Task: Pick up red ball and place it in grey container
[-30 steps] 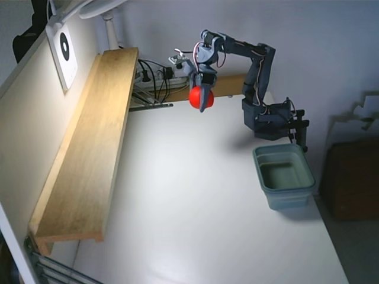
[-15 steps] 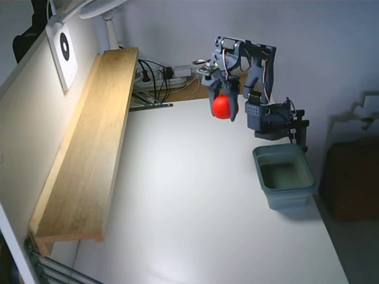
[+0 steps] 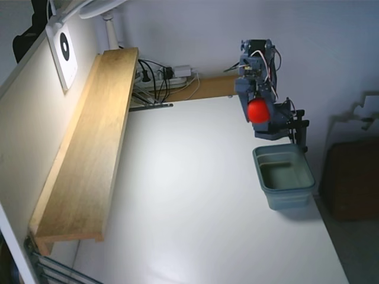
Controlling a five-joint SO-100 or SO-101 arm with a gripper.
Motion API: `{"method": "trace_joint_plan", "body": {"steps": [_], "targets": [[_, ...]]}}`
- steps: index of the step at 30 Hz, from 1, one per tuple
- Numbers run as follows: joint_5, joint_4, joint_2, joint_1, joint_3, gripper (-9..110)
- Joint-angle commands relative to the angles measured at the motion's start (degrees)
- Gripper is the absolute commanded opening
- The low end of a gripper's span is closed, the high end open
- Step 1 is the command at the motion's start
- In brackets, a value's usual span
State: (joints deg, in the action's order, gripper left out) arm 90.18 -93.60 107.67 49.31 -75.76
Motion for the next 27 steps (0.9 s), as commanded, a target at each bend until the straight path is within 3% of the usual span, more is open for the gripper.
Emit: {"method": "trace_joint_plan", "body": {"steps": [1, 13, 27], "targets": [[-0.2, -1.3, 0.4, 6.0, 2.6, 23], [-0.2, -1.2, 0.0, 7.2, 2.9, 23], [-0.2, 2.0, -13.4, 7.2, 13.2, 23]]}}
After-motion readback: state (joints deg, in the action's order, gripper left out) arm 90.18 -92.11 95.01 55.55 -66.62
